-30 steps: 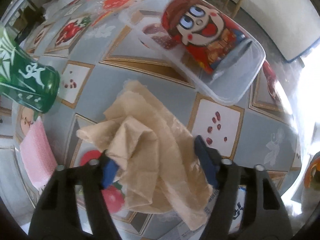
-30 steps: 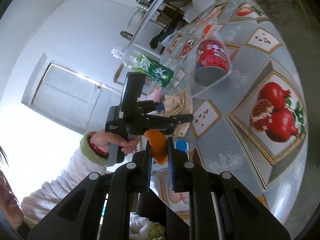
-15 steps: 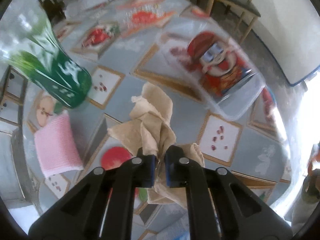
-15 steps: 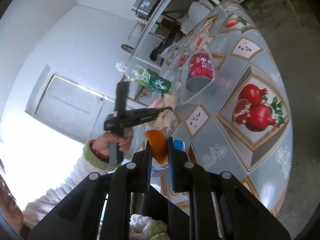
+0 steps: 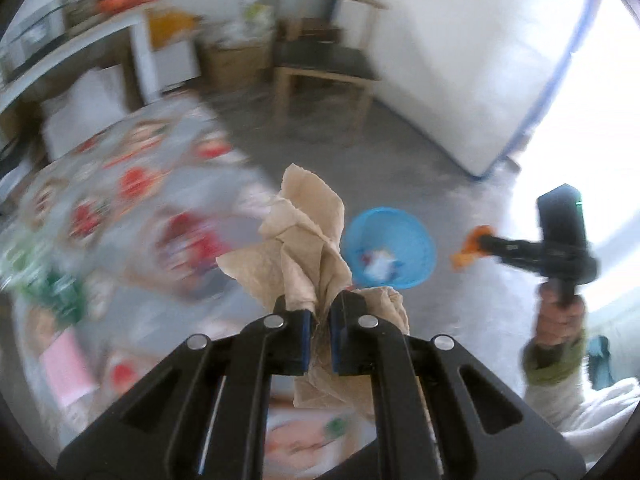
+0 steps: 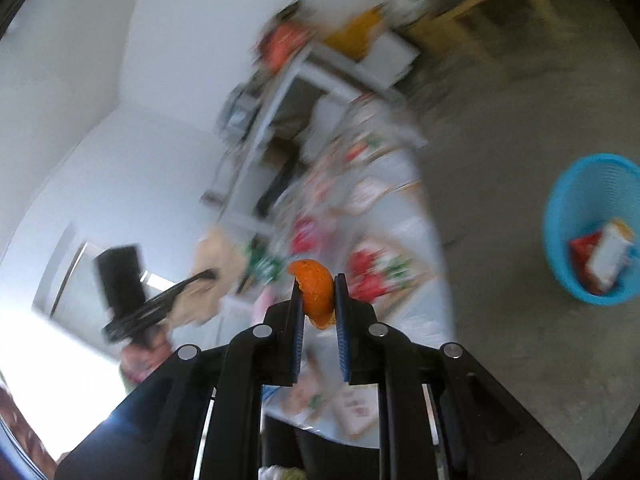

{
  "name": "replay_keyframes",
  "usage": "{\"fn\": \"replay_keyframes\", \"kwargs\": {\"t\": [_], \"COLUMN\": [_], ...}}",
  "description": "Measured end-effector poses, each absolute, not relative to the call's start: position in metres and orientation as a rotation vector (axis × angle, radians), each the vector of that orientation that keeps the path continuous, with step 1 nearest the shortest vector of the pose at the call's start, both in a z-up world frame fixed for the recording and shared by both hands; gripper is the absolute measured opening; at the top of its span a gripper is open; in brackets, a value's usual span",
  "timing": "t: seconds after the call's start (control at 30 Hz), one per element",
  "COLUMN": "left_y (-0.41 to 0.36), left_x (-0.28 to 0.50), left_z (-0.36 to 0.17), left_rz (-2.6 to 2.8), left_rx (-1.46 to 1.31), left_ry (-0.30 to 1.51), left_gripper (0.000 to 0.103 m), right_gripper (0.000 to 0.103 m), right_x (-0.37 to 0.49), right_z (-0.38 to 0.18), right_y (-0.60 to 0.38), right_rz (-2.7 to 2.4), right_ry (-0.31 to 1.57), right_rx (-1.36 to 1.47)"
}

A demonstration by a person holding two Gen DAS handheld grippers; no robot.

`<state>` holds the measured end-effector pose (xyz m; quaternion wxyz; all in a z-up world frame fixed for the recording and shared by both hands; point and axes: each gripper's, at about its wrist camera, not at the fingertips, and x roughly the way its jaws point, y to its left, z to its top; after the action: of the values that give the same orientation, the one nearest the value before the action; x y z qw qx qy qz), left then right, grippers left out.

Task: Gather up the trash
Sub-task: 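Carry paper and orange peel to the blue wastebasket and open both tools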

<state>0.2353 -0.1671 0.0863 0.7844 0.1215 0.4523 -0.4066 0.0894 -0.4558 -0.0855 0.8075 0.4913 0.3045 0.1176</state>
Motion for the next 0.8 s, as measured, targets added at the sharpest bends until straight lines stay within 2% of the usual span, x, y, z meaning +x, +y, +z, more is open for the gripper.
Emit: {"fn": "replay_keyframes", "kwargs": {"t": [0.1,0.27,0.53,0.57,0.6,0.63,0.67,0.7,0.73,0.8], "left_y": [-0.234,-0.343,-0.460,-0.466,-0.473,-0.483,-0.487,-0.491,-0.494,-0.495], "left_x": [0.225,0.220,0.253,0.258,0.264,0.272,0.277,0.281,0.285,0.287], "left_z": [0.070,0.002,-0.111,-0.119,-0.127,-0.137,-0.143,-0.146,-0.149,-0.150], "left_rz": [-0.964,-1.063,-1.005,-0.996,-0.981,-0.948,-0.927,-0.904,-0.889,-0.874], "left_rx": [0.308,0.344,0.330,0.319,0.303,0.282,0.265,0.243,0.224,0.203], "left_ry": [0.988,1.122,1.335,1.348,1.363,1.379,1.385,1.384,1.379,1.385], "left_gripper": [0.006,0.007,0.007,0.013,0.025,0.034,0.054,0.059,0.059,0.066], "right_gripper": [0.015,0.015,0.017,0.018,0.018,0.024,0.035,0.040,0.046,0.046], "right_x": [0.067,0.054,0.070,0.073,0.078,0.082,0.085,0.088,0.089,0.088], "right_z": [-0.112,-0.169,-0.251,-0.257,-0.266,-0.276,-0.283,-0.294,-0.301,-0.316], "right_y": [-0.492,-0.536,-0.587,-0.592,-0.599,-0.606,-0.609,-0.615,-0.619,-0.627], "right_rz": [0.102,-0.073,-0.231,-0.238,-0.254,-0.264,-0.270,-0.284,-0.304,-0.321], "right_ry": [0.665,0.730,0.784,0.784,0.782,0.775,0.768,0.764,0.765,0.763], "right_rx": [1.122,1.238,1.370,1.377,1.387,1.402,1.413,1.426,1.434,1.470]}}
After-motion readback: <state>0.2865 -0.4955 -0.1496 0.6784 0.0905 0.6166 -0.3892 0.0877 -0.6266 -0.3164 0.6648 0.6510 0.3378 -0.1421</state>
